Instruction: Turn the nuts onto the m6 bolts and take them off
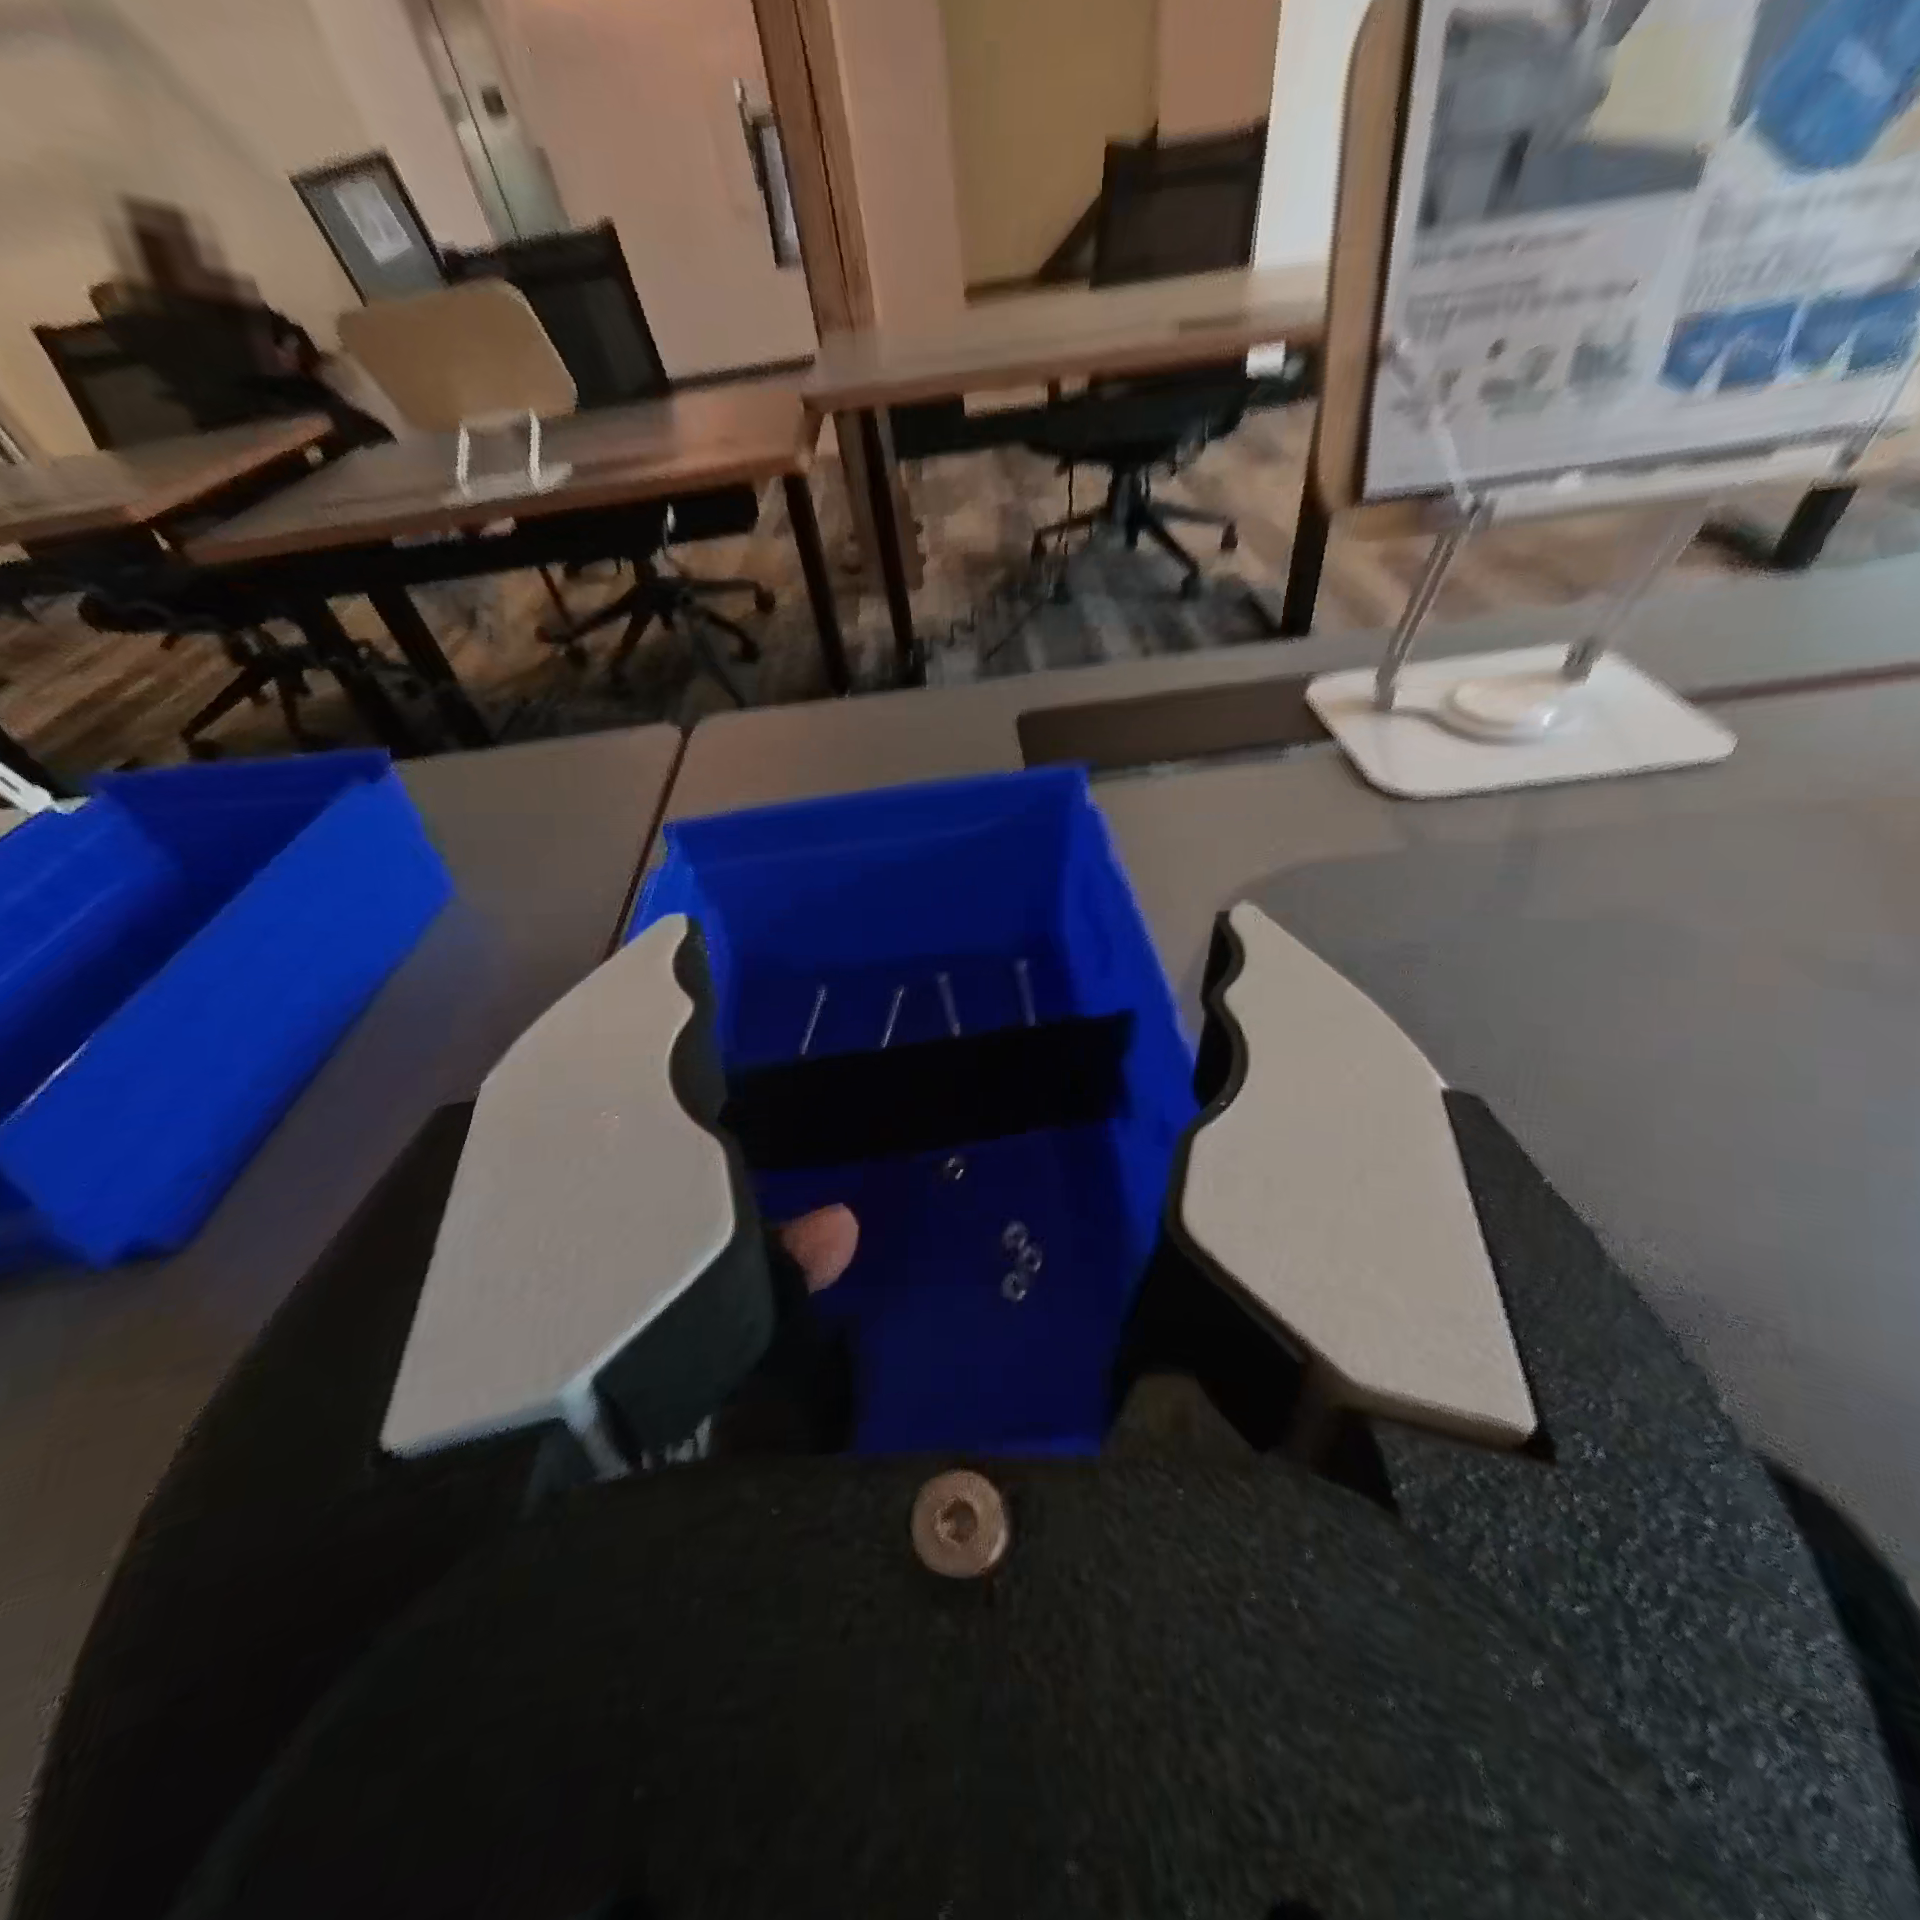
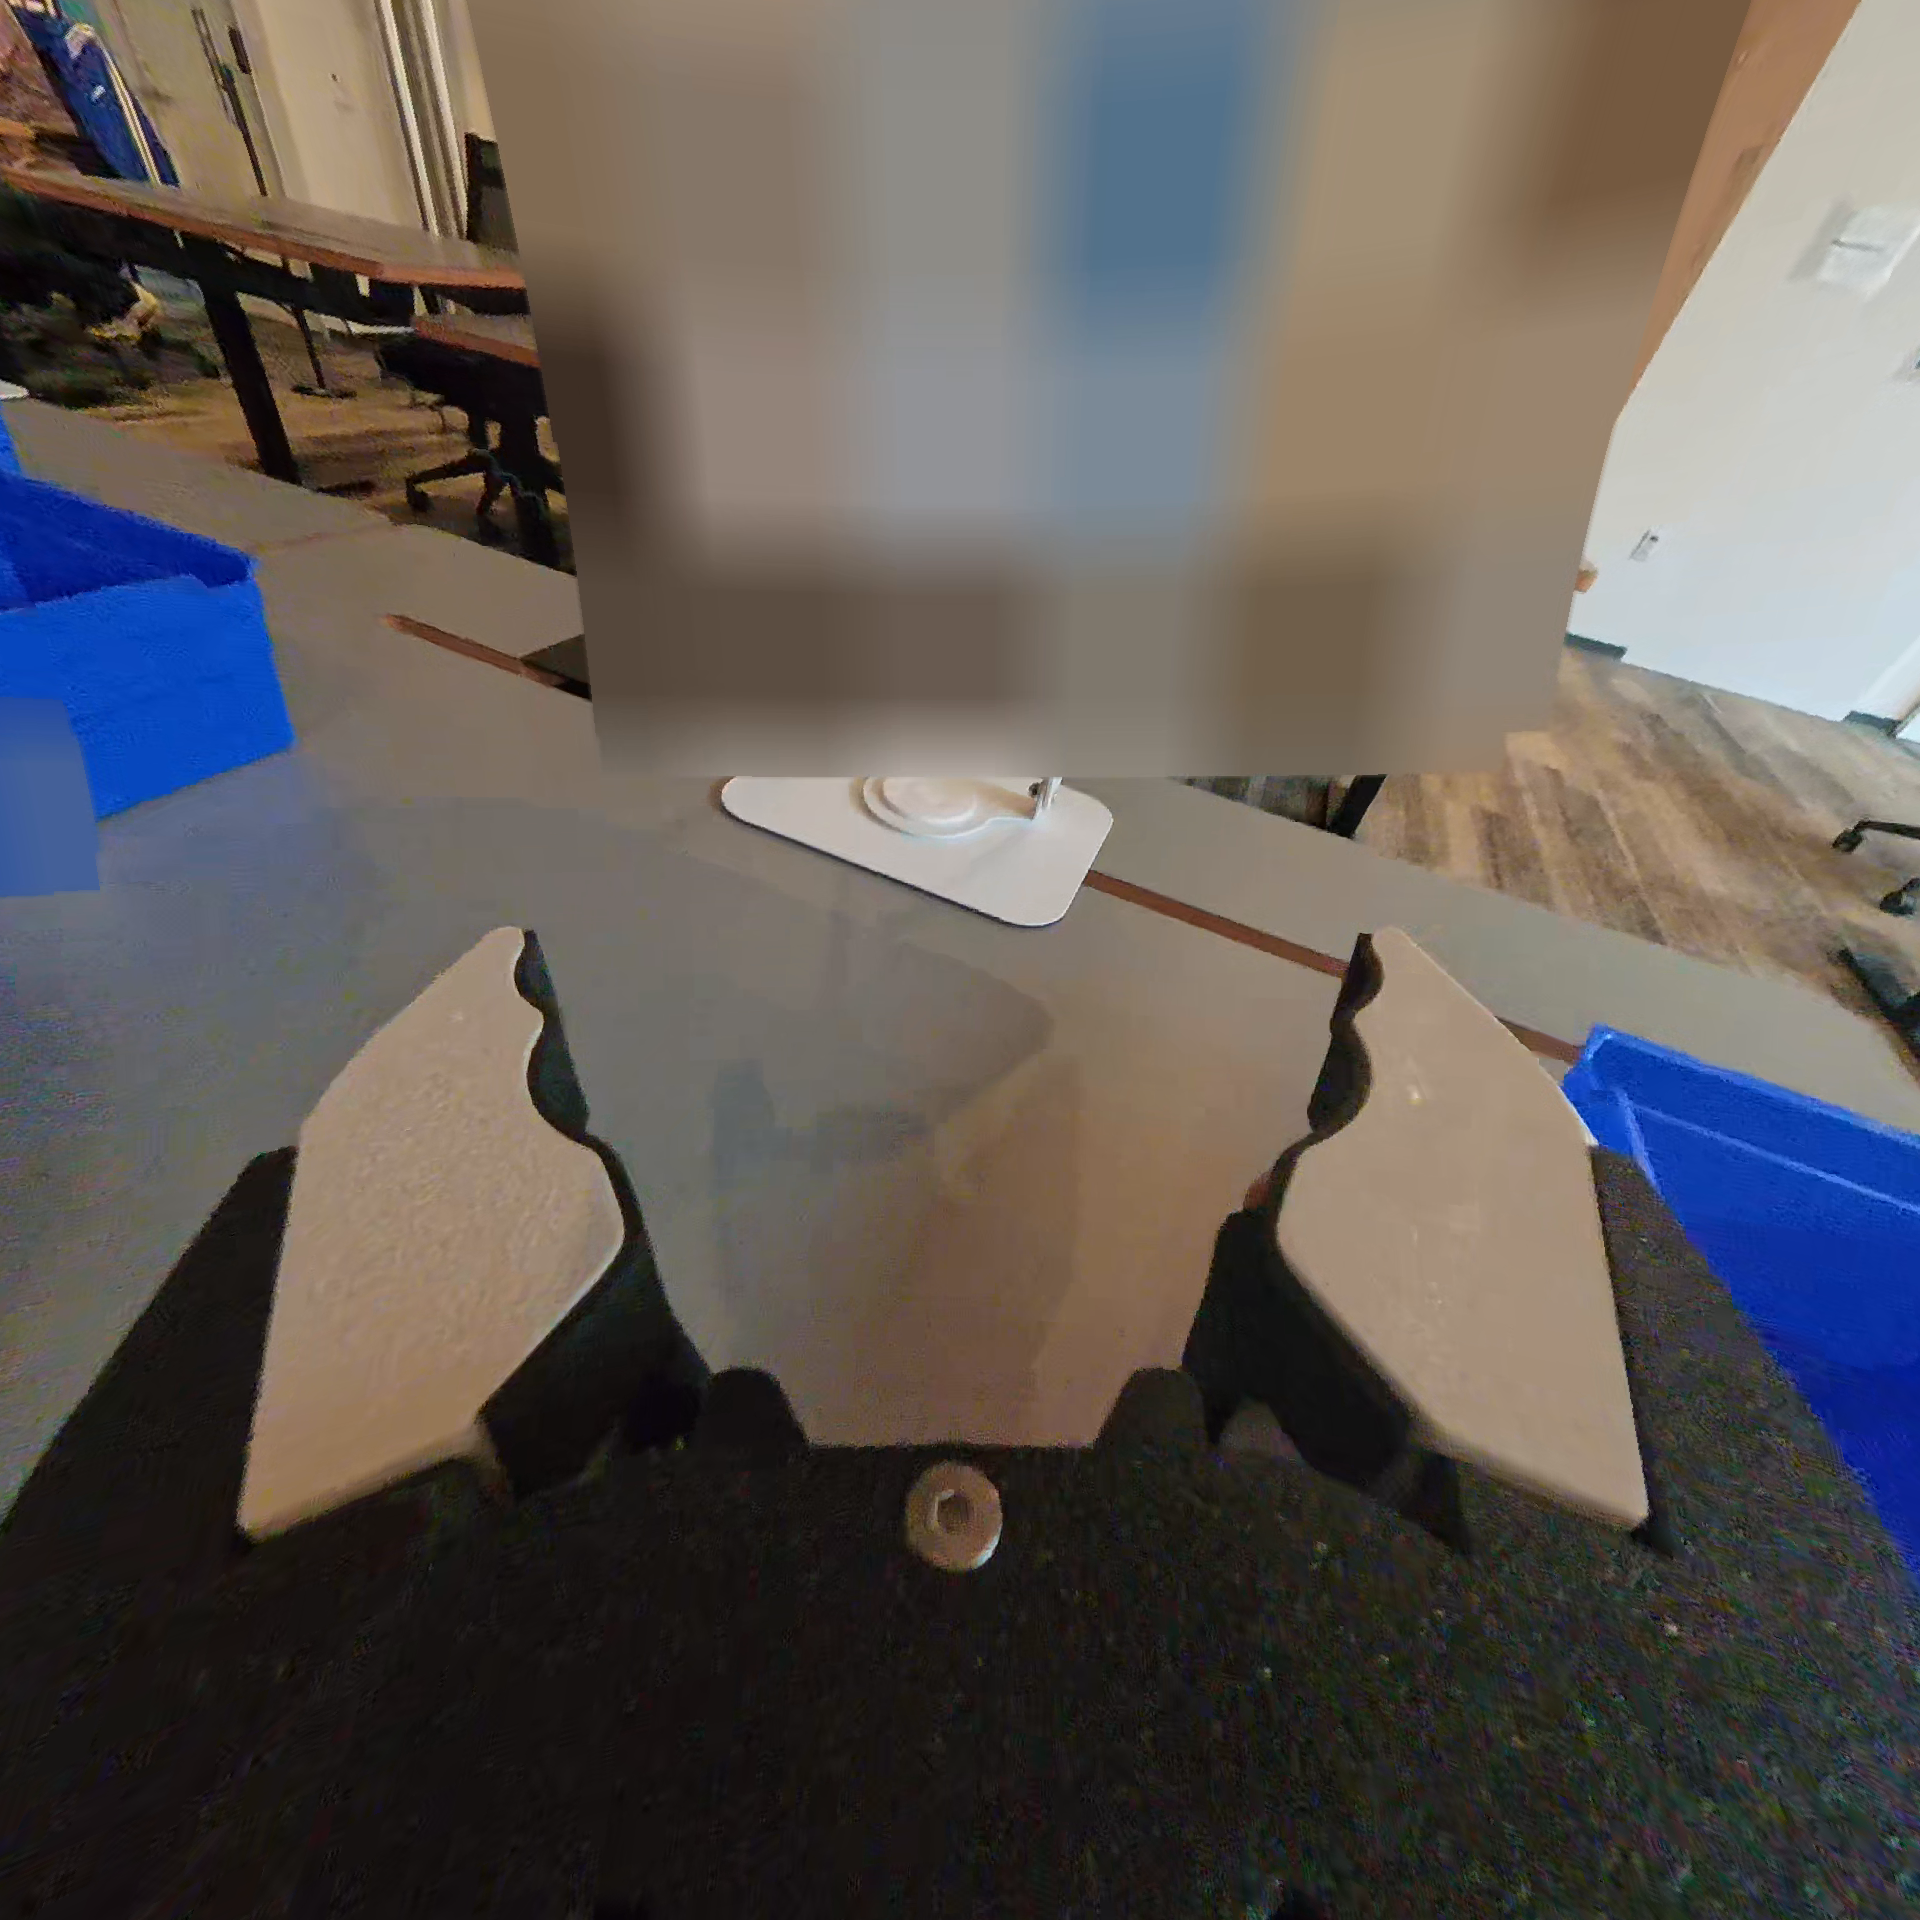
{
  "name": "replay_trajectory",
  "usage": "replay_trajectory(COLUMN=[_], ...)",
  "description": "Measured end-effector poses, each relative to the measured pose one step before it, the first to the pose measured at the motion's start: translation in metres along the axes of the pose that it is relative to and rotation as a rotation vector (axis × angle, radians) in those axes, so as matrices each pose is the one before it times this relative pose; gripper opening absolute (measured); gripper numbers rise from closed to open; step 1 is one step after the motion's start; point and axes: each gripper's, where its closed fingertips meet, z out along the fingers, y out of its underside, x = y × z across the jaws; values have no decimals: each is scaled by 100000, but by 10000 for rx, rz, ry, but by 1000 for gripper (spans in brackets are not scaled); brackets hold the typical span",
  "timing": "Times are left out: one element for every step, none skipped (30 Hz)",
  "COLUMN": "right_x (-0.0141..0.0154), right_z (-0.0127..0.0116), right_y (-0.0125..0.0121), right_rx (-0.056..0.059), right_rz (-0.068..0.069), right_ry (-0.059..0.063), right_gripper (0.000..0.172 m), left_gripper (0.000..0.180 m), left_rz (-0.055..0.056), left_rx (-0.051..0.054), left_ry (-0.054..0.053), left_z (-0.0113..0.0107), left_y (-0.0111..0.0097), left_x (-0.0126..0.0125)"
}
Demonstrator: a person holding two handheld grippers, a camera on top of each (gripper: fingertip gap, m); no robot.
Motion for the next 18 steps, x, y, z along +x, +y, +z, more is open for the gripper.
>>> replay_trajectory(right_x=[-174, -122, -77, -88, -100, -93, -95, -112, -109, -98, -92, -77, -35, 5, 16, -7, -10, 3], right_z=[293, 298, 282, 269, 251, 228, 193, 149, 113, 71, 41, 10, -11, -19, -20, -12, 3, 15], right_y=[553, 518, 453, 396, 379, 370, 322, 272, 203, 144, 100, 53, 6, -25, -39, -1, 55, 52], right_rx=[-152, -150, -122, -92, -95, -110, -101, -76, -56, -33, -16, 5, 27, 50, 62, 34, -10, -11], right_rz=[30, 53, 63, 50, 46, 44, 49, 53, 38, 13, -1, 10, 34, 48, 46, 29, 7, 4], right_ry=[-97, -69, -33, -51, -65, -70, -72, -86, -89, -75, -61, -53, -30, -10, -6, -22, -36, -14], right_gripper=[135, 134, 133, 132, 131, 129, 128, 128, 127, 126, 126, 125, 125, 125, 125, 125, 125, 125], left_gripper=[89, 88, 88, 87, 87, 86, 86, 84, 80, 78, 76, 74, 73, 73, 71, 70, 69, 69], left_rz=[161, 168, 127, 90, 63, 10, -8, -5, -20, 11, 51, 7, -12, 53, 58, -10, 11, 60], left_rx=[-469, -434, -376, -344, -329, -346, -363, -351, -362, -349, -301, -306, -347, -322, -277, -310, -364, -389], left_ry=[31, 18, -38, -18, 119, 248, 375, 491, 387, 145, 91, 139, 63, 14, 87, 104, 48, 32], left_z=[384, 477, 546, 604, 644, 676, 698, 691, 681, 654, 644, 607, 605, 606, 605, 633, 663, 685], left_y=[597, 534, 443, 365, 325, 310, 281, 197, 148, 47, -58, -89, -62, -96, -142, -97, 8, 53], left_x=[-466, -457, -494, -440, -209, -26, 150, 294, 82, -276, -331, -261, -349, -372, -244, -240, -298, -287])
